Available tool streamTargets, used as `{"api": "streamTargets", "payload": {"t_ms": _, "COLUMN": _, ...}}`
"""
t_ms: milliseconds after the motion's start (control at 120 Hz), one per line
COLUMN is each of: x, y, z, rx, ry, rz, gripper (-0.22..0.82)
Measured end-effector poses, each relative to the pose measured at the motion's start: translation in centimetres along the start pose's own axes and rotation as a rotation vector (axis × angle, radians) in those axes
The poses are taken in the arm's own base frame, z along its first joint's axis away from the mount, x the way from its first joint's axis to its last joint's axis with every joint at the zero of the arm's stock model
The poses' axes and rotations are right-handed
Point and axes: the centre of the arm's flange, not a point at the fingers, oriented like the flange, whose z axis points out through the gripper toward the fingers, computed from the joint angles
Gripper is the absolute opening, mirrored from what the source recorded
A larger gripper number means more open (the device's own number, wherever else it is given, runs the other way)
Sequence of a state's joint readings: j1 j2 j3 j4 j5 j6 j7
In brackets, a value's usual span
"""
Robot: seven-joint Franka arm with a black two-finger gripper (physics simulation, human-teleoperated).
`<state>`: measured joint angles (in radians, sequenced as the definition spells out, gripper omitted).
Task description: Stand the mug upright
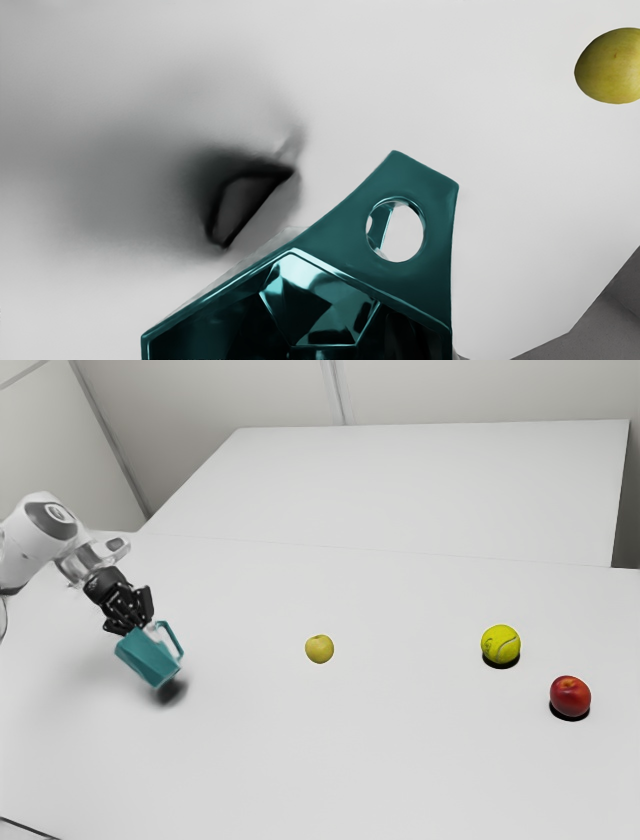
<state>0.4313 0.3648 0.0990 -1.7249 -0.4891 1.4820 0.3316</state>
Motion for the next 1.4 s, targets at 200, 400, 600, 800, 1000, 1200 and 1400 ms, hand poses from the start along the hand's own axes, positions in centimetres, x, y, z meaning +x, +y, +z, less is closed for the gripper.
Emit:
{"api": "streamTargets", "payload": {"t_ms": 200, "x": -0.6, "y": 8.0, "z": 0.8, "rx": 0.316, "ry": 0.061, "rz": 0.131, "gripper": -0.18}}
{"api": "streamTargets", "payload": {"t_ms": 400, "x": -2.0, "y": 10.4, "z": 3.0, "rx": 0.515, "ry": 0.174, "rz": 0.165, "gripper": -0.18}}
{"api": "streamTargets", "payload": {"t_ms": 600, "x": -1.0, "y": 12.8, "z": 5.8, "rx": 0.594, "ry": 0.329, "rz": 0.227, "gripper": -0.18}}
{"api": "streamTargets", "payload": {"t_ms": 800, "x": -0.6, "y": 14.4, "z": 7.9, "rx": 0.597, "ry": 0.403, "rz": 0.224, "gripper": -0.18}}
{"api": "streamTargets", "payload": {"t_ms": 1000, "x": -0.6, "y": 15.2, "z": 9.6, "rx": 0.587, "ry": 0.426, "rz": 0.192, "gripper": -0.18}}
{"api": "streamTargets", "payload": {"t_ms": 1200, "x": 0.6, "y": 14.1, "z": 10.9, "rx": 0.574, "ry": 0.422, "rz": 0.136, "gripper": -0.18}}
{"api": "streamTargets", "payload": {"t_ms": 1400, "x": 0.4, "y": 14.8, "z": 10.7, "rx": 0.577, "ry": 0.436, "rz": 0.124, "gripper": 0.2}}
